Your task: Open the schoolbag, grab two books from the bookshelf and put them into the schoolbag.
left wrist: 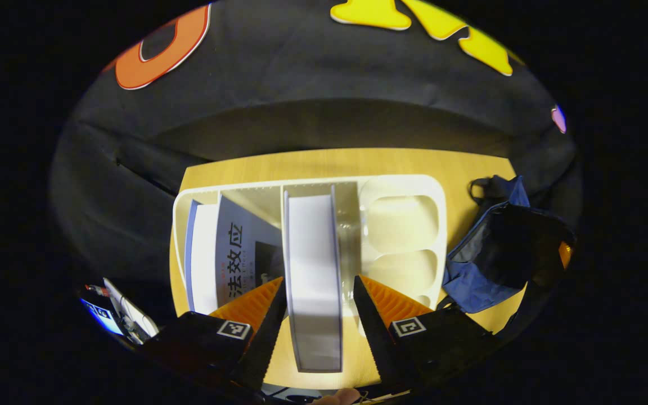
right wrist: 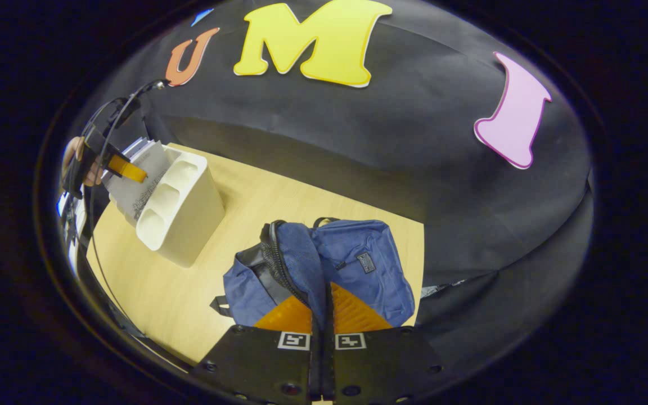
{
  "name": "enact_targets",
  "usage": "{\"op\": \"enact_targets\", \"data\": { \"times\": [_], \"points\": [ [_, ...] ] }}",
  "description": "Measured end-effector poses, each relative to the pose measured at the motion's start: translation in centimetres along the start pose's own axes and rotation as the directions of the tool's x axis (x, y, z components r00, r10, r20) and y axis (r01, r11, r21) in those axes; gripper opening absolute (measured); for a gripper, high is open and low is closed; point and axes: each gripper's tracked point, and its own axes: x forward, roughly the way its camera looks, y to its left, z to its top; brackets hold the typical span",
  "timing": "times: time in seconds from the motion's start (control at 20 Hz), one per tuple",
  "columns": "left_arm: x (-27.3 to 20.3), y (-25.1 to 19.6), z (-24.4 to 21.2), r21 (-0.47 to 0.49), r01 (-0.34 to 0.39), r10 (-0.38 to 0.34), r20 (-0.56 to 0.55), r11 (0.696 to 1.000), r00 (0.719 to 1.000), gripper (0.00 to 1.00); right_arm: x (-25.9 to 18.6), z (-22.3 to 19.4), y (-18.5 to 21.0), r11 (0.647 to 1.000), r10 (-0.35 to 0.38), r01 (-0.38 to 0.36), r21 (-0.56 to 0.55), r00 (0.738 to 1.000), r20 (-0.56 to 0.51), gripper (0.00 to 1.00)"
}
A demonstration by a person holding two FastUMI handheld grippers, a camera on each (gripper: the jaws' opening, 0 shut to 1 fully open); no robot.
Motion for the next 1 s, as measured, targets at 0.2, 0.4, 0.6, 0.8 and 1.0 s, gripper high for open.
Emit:
{"op": "enact_targets", "data": {
  "times": [0.2,0.4,0.6,0.8,1.0],
  "points": [
    [1.3,0.0,0.4,0.0,-0.005,0.005,-0.029,1.0,1.0,0.58,0.1,-0.5,0.1,1.0,0.017,-0.017,0.024,1.0,-0.001,0.02],
    [1.2,-0.7,0.4,0.033,0.01,-0.008,-0.049,0.999,0.999,0.47,0.0,-0.8,0.2,0.999,0.024,-0.024,0.034,1.0,0.007,0.02],
    [-0.1,-1.0,-0.7,0.01,0.011,-0.01,-0.09,1.0,0.996,0.45,-0.1,-0.8,0.3,0.999,0.031,-0.031,0.027,0.999,0.015,0.01],
    [-4.0,0.3,-2.1,-0.002,0.001,-0.001,-0.059,1.0,0.998,0.44,0.0,-1.0,0.8,0.999,0.047,-0.047,0.011,0.999,0.02,0.0],
    [-9.1,1.1,-4.3,-0.053,0.018,-0.017,0.029,0.998,0.999,0.44,0.0,-1.3,1.1,0.998,0.07,-0.07,-0.002,0.997,0.029,0.01]
  ]
}}
